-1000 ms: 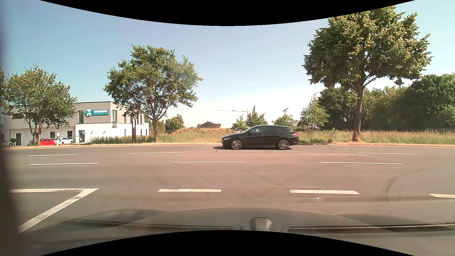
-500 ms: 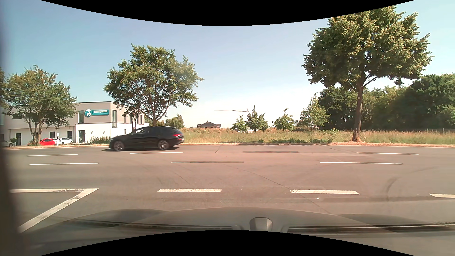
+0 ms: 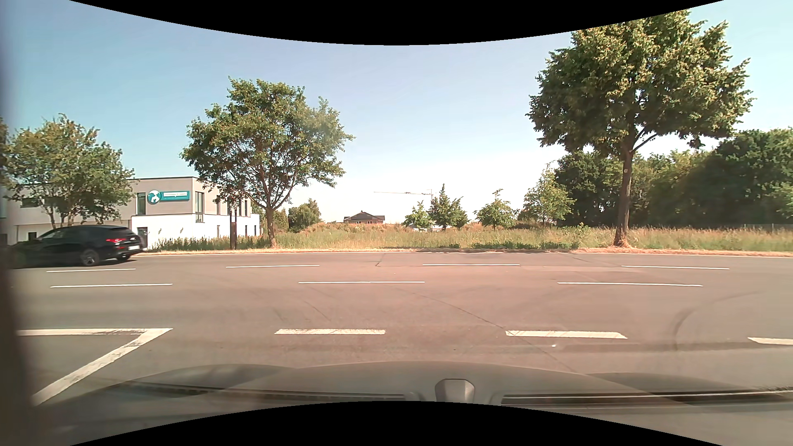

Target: Follow the waypoints while adhering to traffic rules and regulations

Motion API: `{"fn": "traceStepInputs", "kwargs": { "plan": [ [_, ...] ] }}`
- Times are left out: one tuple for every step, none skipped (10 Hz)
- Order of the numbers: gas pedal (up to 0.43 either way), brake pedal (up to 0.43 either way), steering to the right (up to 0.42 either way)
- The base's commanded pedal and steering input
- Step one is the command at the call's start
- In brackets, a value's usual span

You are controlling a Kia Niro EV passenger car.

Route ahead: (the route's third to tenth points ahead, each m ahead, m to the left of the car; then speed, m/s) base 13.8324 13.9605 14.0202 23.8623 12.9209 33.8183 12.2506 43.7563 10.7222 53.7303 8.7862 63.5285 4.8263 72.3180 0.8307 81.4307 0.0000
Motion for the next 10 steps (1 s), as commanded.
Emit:
{"fn": "traceStepInputs", "kwargs": {
  "plan": [
    [0.0, 0.341, 0.016],
    [0.0, 0.329, 0.016],
    [0.0, 0.329, 0.016],
    [0.0, 0.341, 0.016],
    [0.0, 0.317, 0.016],
    [0.0, 0.317, 0.016],
    [0.0, 0.329, 0.016],
    [0.0, 0.335, 0.016],
    [0.0, 0.323, 0.016],
    [0.0, 0.323, 0.016]
  ]
}}
